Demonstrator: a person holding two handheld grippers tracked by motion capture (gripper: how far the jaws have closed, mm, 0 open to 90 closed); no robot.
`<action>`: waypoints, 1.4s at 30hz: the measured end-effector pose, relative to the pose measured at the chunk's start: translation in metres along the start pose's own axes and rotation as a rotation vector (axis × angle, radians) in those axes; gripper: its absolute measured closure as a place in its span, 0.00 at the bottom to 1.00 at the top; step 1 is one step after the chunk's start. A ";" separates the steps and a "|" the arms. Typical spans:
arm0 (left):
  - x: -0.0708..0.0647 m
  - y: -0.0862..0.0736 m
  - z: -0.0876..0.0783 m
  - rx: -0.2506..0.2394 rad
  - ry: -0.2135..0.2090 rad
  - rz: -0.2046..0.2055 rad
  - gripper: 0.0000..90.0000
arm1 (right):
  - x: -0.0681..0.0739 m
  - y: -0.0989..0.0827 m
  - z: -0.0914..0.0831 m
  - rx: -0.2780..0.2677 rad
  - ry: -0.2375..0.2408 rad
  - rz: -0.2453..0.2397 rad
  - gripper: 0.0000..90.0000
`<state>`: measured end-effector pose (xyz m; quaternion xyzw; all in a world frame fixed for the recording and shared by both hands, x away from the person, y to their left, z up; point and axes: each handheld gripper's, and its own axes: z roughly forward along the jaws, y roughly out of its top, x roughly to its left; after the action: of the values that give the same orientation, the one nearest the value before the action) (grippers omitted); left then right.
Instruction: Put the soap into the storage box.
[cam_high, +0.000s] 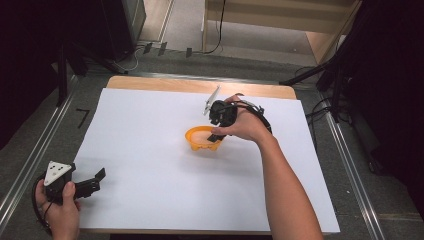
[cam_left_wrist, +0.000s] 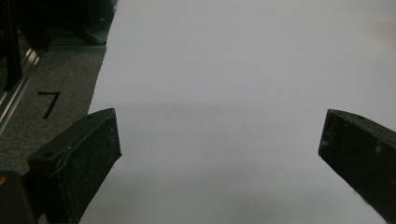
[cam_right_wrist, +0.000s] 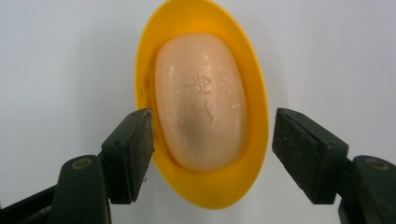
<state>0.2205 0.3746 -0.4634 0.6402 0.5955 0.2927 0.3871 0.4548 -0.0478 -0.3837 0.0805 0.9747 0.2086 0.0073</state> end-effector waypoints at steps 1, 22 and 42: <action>0.000 0.000 0.000 -0.001 -0.001 0.001 0.00 | 0.000 0.000 0.000 0.000 0.000 0.000 0.32; -0.001 0.000 0.000 0.002 0.004 0.003 0.00 | 0.005 -0.071 -0.025 -0.167 -0.149 0.342 0.00; -0.001 0.000 0.000 0.000 0.006 0.007 0.00 | 0.038 -0.140 -0.024 -0.235 -0.235 0.512 0.00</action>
<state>0.2204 0.3735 -0.4634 0.6413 0.5947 0.2959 0.3841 0.3951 -0.1772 -0.4179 0.3456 0.8845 0.3041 0.0765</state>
